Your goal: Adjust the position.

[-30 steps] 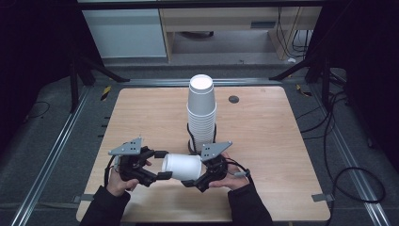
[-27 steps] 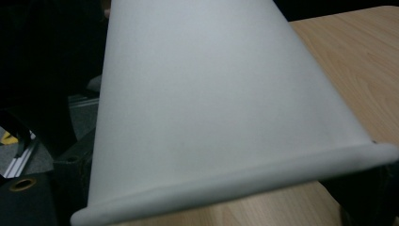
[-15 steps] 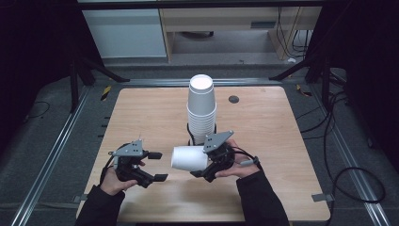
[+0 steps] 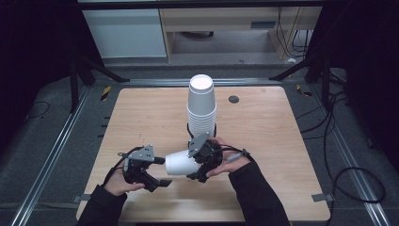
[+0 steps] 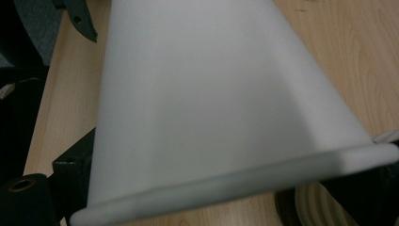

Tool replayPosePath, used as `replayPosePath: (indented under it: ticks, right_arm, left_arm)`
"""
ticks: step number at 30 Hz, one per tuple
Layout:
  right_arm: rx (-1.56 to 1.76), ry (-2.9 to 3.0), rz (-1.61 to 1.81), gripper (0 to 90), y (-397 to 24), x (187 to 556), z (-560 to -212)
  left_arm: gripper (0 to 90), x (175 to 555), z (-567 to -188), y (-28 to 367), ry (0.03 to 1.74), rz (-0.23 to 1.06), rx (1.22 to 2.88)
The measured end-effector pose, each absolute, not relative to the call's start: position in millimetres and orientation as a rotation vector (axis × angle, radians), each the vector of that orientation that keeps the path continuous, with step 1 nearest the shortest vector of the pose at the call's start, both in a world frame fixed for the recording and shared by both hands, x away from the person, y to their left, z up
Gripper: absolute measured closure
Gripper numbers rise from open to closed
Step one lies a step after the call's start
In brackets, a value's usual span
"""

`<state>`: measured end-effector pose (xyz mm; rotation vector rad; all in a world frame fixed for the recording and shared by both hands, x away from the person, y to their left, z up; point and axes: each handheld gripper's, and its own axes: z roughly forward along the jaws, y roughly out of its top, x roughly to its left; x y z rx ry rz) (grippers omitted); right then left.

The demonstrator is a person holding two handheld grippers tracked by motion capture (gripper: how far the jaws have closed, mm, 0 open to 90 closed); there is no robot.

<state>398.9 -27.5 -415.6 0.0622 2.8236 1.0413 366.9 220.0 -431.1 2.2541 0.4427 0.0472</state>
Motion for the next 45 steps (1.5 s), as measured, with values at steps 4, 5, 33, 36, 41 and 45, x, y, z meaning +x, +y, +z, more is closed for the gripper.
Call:
replayPosePath:
  ticks: [4,5,33,36,41,45]
  right_arm:
    - [0.019,2.853,0.987,8.1,-16,398,-420]
    - [0.000,2.855,0.984,8.0,-13,398,-420]
    - [-0.121,2.905,0.935,8.1,19,395,-429]
    - [-0.119,2.908,0.937,7.7,19,395,-429]
    - [-0.103,2.912,0.934,6.5,18,395,-429]
    - [-0.077,2.907,0.969,4.6,15,395,-426]
  left_arm:
    - [13.7,367,-433,218,0.439,0.044,2.271]
    - [13.7,367,-433,218,0.439,0.046,2.274]
    - [21.4,367,-436,216,0.420,0.022,2.329]
    - [21.7,367,-436,216,0.413,0.030,2.334]
    - [21.9,366,-436,215,0.406,0.049,2.349]
    - [22.0,366,-436,216,0.416,0.053,2.351]
